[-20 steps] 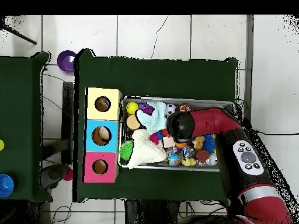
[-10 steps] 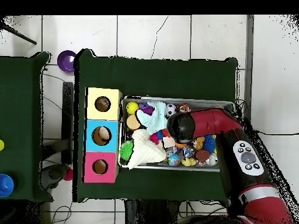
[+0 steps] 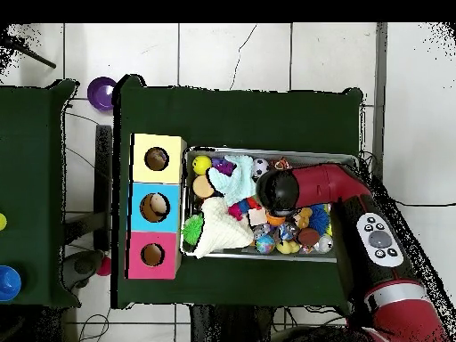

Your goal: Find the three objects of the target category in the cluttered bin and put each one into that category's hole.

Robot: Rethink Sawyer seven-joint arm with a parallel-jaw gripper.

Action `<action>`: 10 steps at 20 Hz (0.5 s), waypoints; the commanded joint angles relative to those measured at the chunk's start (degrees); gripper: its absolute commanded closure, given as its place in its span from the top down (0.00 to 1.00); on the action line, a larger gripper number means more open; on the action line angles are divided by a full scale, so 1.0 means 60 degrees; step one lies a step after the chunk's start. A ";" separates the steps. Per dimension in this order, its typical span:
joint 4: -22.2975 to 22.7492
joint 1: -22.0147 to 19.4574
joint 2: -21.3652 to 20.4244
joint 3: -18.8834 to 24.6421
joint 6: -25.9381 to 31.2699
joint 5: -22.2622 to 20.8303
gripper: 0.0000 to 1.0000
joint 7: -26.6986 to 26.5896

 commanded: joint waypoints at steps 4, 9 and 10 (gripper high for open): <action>0.0028 -0.0102 0.0059 -0.0118 0.0479 -0.0384 1.00 -0.1281; 0.0222 -0.0236 -0.0149 -0.0056 0.0458 -0.0276 1.00 -0.1376; 0.0220 -0.0244 -0.0140 -0.0060 0.0392 -0.0291 1.00 -0.1340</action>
